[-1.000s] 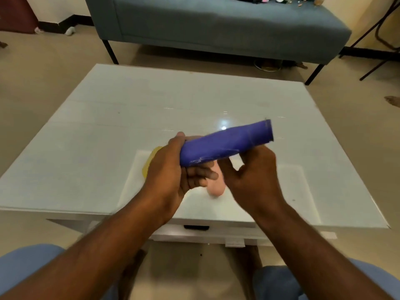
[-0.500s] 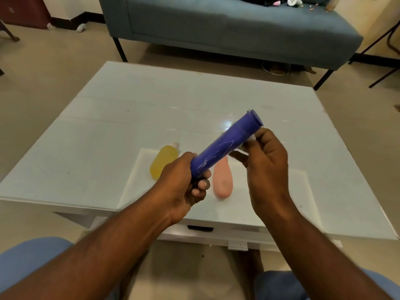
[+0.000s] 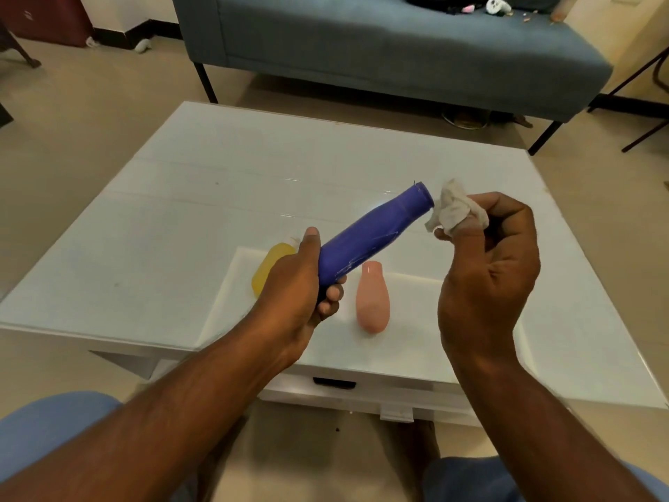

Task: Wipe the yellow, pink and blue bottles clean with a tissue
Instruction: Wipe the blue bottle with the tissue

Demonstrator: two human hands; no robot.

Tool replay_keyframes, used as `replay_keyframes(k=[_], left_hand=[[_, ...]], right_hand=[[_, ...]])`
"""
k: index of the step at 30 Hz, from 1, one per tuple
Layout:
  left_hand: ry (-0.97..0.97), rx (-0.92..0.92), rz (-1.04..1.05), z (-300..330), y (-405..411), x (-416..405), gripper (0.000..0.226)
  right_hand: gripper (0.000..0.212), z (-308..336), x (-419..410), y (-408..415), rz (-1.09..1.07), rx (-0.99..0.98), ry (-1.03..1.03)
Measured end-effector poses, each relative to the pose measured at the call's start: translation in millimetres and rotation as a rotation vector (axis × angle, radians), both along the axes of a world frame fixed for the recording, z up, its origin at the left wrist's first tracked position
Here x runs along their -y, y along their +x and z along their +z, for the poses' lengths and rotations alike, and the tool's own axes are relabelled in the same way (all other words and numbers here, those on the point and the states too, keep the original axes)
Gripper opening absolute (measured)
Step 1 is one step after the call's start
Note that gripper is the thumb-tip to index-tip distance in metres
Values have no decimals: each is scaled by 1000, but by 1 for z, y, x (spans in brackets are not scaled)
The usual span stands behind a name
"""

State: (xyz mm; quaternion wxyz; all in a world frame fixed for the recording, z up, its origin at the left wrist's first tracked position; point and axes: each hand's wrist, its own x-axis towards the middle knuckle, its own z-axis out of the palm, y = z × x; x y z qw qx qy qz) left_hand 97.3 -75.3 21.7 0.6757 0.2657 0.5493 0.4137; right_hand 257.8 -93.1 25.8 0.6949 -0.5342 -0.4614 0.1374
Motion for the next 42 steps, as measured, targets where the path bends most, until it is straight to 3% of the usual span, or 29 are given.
replay_keyframes(k=[6,12,18,24,30,34,36,40,42], left_hand=[[93,-62,-179,-1,4,0,51],[172,-275,-98,-14,-1,-4,42],[145,-274,-129,-15,-3,-3,30],[158,-313,-84,-17,-6,-6,40],[189,-279,-198,-14,-3,0,22],[170,-289,-123,-14,-1,-1,33],[264,-380,-146,-13,-6,-3,35],[542,-540,-267,-9,-12,1,35],[671,-599,-281,-13,-11,4,39]], right_hand=[[19,-11,3,-8,139,264,-73],[12,-23,22,-31,463,572,-117],[16,-15,-3,2,133,456,-177],[10,-19,27,-27,461,726,-76],[15,-10,-4,15,71,422,-196],[14,-14,26,-16,350,573,-140],[12,-15,29,-21,419,665,-112],[12,-9,2,13,116,451,-183],[12,-6,-2,23,65,403,-208]])
